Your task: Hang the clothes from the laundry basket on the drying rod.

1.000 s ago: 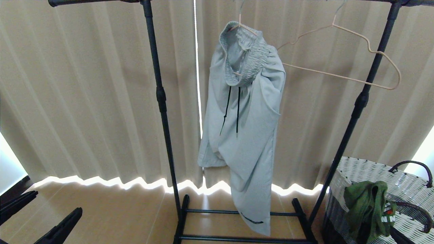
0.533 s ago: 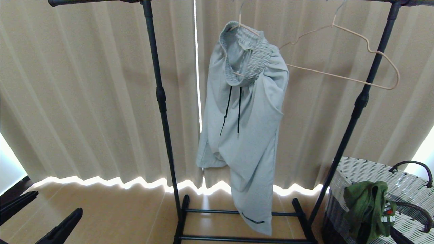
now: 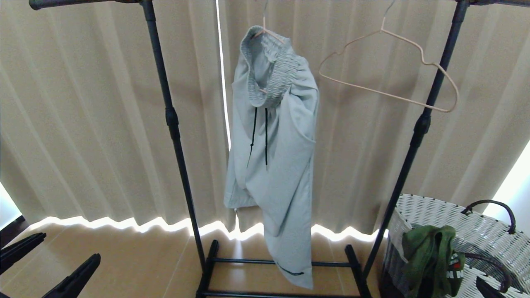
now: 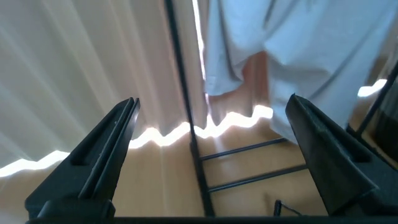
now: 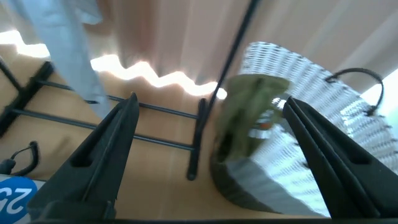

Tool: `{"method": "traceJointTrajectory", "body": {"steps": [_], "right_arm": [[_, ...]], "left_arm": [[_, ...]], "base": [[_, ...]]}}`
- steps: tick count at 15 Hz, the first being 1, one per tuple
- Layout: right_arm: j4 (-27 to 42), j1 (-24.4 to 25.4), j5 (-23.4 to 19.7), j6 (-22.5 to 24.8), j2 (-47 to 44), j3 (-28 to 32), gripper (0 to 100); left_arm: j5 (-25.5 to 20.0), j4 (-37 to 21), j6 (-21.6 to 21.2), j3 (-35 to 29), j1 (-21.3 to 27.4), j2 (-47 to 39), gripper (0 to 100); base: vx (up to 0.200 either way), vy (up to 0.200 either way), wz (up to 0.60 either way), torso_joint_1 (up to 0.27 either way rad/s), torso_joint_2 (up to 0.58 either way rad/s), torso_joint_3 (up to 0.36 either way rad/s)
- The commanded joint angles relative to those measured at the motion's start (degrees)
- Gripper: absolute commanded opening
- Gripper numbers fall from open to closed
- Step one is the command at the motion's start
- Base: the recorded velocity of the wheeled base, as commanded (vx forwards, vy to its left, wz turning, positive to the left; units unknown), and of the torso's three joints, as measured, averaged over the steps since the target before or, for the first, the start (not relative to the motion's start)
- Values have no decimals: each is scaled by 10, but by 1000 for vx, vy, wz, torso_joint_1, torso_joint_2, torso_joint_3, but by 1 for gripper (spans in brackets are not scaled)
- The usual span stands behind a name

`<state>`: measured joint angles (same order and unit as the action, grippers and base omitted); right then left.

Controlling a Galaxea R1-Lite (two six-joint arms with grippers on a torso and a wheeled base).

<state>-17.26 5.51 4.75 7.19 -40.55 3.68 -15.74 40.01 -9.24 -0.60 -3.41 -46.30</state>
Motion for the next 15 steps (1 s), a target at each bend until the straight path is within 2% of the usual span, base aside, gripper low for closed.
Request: {"method": "traceJointTrajectory", "body": {"steps": [1, 3, 15], "right_arm": [[-1, 0, 0, 0, 0, 0, 100], [-1, 0, 0, 0, 0, 1, 100], [-1, 0, 1, 0, 8, 1, 100]], "left_arm": [[0, 0, 0, 1, 0, -1, 100], [0, 0, 1, 2, 1, 1, 100], [0, 0, 2, 2, 0, -4, 100]], "base": [[0, -200, 0, 12, 2, 7], [0, -200, 0, 5, 2, 2], [0, 0, 0, 0, 0, 0]]}}
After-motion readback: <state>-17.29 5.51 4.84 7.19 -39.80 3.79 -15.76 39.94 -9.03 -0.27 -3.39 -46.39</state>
